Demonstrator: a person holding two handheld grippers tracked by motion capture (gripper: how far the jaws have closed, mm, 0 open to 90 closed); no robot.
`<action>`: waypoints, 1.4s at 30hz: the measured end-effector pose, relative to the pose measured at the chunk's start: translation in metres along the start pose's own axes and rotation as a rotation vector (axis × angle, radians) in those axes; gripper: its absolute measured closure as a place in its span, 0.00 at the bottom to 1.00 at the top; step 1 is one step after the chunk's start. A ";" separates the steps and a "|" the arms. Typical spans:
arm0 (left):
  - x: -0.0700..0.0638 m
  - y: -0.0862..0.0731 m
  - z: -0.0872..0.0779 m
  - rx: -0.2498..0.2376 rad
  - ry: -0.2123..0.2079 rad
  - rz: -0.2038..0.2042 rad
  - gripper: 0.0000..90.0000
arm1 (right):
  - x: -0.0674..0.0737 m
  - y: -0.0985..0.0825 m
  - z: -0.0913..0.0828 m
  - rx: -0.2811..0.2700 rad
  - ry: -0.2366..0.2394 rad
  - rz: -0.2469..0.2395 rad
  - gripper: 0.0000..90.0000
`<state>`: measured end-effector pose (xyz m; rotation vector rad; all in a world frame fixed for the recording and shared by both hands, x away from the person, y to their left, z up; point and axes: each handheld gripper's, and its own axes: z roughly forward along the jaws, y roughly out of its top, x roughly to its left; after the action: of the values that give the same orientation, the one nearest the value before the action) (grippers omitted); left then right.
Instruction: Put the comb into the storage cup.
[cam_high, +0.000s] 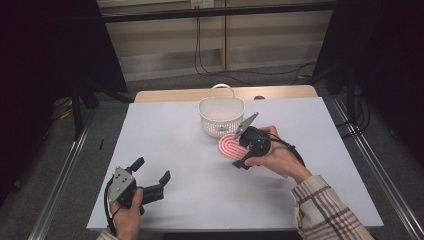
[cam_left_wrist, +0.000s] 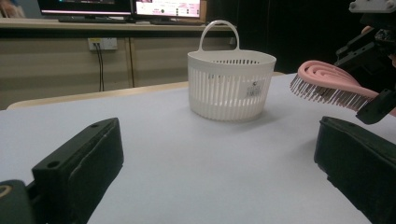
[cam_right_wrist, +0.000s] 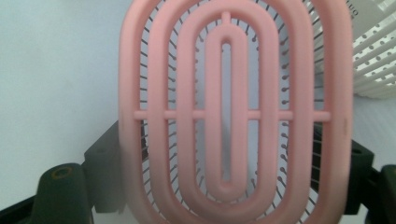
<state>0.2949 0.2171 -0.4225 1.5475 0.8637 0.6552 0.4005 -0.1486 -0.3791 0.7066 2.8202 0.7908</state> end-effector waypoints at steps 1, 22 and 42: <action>0.000 0.000 0.000 0.000 0.001 -0.001 0.02 | 0.000 0.000 -0.001 -0.003 0.000 0.004 0.22; 0.000 0.000 0.000 0.000 0.003 0.003 0.02 | -0.012 0.000 -0.027 -0.115 -0.047 0.057 0.22; 0.000 0.000 -0.001 0.002 -0.001 0.006 0.02 | -0.016 0.012 -0.059 -0.208 -0.081 0.030 0.22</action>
<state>0.2944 0.2173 -0.4223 1.5523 0.8600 0.6582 0.4048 -0.1742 -0.3226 0.7309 2.6118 1.0184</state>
